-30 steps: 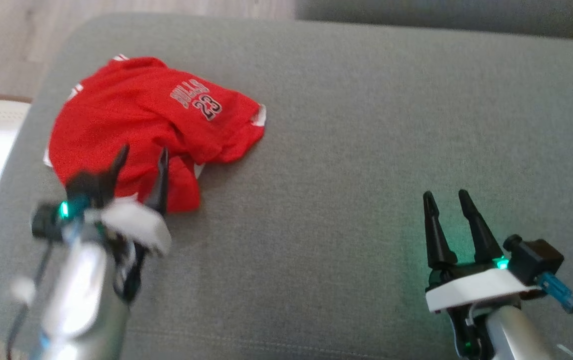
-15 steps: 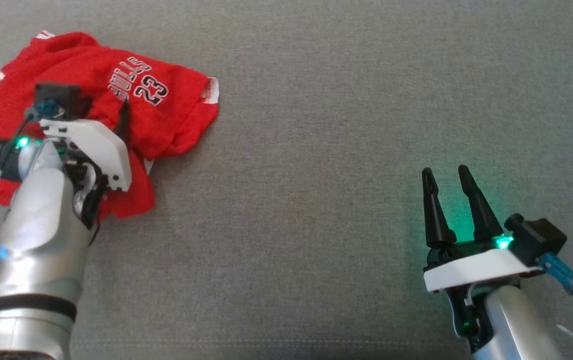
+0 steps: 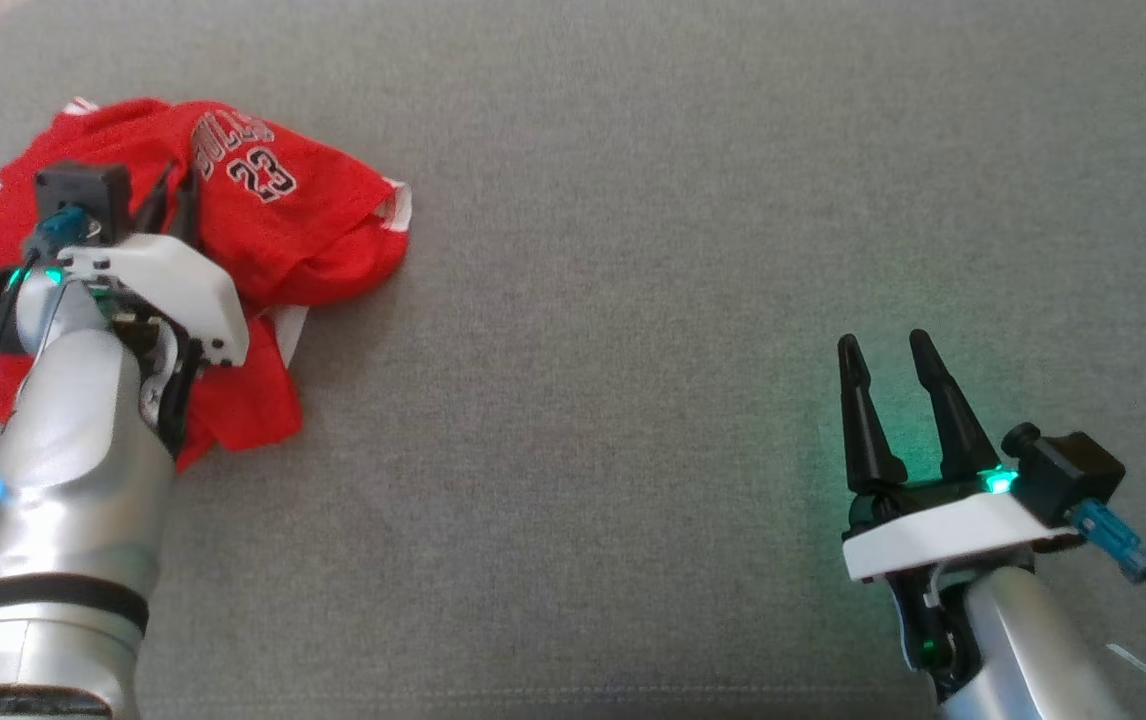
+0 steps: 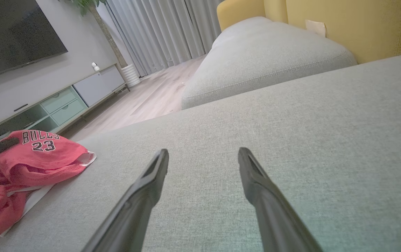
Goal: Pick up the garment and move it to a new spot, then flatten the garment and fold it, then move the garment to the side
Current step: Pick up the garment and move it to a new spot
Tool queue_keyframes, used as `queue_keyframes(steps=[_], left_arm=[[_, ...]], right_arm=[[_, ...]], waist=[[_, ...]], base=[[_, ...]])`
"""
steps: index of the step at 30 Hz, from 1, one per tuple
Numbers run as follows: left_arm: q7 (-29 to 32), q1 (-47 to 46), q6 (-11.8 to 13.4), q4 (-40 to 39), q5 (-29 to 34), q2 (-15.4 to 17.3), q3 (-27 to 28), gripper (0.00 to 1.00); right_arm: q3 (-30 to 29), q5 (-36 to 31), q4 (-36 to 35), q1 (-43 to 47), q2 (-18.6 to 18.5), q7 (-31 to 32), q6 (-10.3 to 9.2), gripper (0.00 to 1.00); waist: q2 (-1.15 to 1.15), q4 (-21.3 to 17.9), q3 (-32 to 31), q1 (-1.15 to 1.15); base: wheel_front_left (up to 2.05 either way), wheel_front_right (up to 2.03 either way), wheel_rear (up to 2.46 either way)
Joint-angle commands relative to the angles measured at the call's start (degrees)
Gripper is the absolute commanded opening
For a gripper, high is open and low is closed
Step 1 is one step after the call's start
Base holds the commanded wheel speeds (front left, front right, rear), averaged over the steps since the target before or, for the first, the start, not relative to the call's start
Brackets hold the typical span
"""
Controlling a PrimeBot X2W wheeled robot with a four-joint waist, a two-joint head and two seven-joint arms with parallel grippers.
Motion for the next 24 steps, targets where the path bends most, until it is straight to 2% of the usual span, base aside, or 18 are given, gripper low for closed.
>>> queue_keyframes(steps=[1,6,13,18,24], left_arm=[[-2.48,-2.26,0.65,-2.98,-0.38,2.02,1.56,0.0],[-5.1,-1.79,0.64,-7.09,-0.57,1.03,1.18,0.0],[-5.81,2.05,0.02,-19.4,-1.19,-1.29,0.1,0.0],[-5.83,5.54,-0.77,-26.88,-1.8,-3.57,-1.96,0.0],[-5.02,7.36,-1.37,-31.91,-3.57,-6.33,-5.14,0.0]], right_arm=[[1.49,0.37,-1.36,-0.48,-0.28,-0.62,-0.04,1.0],[1.13,0.69,-0.78,0.51,-0.28,-0.62,-0.04,1.0],[1.31,1.63,-0.34,2.02,-0.28,-0.62,-0.04,1.0],[1.68,2.05,-0.33,2.46,-0.28,-0.62,-0.04,1.0],[2.03,2.24,-0.61,2.22,-0.28,-0.62,-0.04,1.0]], waist=[[0.0,-0.07,-1.86,0.0],[0.0,0.11,-4.66,0.0],[0.0,-0.22,-8.21,0.0],[0.0,-1.74,-9.26,0.0],[0.0,-4.93,-9.04,0.0]], base=[[0.0,0.0,0.0],[0.0,0.0,0.0],[0.0,0.0,0.0],[0.0,0.0,0.0],[0.0,0.0,0.0]])
